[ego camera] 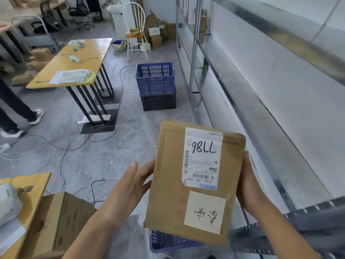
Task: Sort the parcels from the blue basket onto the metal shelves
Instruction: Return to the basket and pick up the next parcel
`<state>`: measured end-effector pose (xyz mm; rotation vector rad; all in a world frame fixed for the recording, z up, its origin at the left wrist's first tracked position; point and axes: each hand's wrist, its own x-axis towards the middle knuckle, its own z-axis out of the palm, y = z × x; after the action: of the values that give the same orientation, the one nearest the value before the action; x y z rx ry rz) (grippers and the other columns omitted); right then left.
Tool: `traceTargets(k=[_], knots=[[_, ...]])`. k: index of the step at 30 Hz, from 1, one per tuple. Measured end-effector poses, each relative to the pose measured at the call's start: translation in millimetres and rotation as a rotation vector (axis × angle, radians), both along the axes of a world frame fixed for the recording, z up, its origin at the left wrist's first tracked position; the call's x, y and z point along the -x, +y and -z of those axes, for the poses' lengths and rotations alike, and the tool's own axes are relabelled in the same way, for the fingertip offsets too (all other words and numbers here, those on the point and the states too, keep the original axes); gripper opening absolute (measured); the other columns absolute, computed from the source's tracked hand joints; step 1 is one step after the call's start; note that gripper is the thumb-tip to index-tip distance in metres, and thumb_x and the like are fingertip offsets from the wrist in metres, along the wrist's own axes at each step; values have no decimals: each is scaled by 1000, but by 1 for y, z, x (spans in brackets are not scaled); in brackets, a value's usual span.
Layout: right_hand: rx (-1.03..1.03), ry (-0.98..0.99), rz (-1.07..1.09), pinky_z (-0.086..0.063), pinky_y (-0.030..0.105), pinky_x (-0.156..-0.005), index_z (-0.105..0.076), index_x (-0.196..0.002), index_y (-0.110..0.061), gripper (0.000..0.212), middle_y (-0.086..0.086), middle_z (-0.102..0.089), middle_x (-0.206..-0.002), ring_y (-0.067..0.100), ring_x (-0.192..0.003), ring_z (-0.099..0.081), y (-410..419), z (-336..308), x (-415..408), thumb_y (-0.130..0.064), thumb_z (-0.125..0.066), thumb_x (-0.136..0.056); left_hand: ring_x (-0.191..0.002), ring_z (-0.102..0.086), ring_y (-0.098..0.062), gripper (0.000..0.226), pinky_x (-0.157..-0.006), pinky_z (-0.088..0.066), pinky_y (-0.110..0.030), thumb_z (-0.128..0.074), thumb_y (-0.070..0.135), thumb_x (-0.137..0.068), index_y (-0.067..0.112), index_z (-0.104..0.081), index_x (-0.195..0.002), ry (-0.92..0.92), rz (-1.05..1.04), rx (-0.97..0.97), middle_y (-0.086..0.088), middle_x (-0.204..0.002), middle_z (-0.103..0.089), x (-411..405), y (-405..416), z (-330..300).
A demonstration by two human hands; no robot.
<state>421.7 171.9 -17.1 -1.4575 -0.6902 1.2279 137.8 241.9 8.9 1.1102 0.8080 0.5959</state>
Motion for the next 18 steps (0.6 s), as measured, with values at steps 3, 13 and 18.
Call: traceTargets(k=[3,13,18], knots=[[9,46,-11,-62,33,-92,-82,-104,-42,66,-10,-82,-110,17,-118,-71,-2,-10,3,-73,-24,-95,-152,-35,-5,76,-122,-31,-60,-24,74,-92,39,-38,-157,80,131,116,18,-162,-44,6,-1,6],[230,260,-137,-53,71,-95,-74,-126,-35,87,22,-69,-135,38,-125,-66,13,-12,-8,-94,-31,-78,-141,-33,21,77,-117,-35,-67,-28,95,-75,64,-42,-144,248,139,63,27,-160,-43,13,-2,17],[201,457,-104,-57,64,-72,-58,-135,-19,63,24,-57,-130,39,-110,-58,17,-17,-15,-64,-48,-91,-138,-53,-7,70,-114,-43,-56,-24,85,-87,50,-68,-129,179,-73,184,19,-142,-65,19,0,21]])
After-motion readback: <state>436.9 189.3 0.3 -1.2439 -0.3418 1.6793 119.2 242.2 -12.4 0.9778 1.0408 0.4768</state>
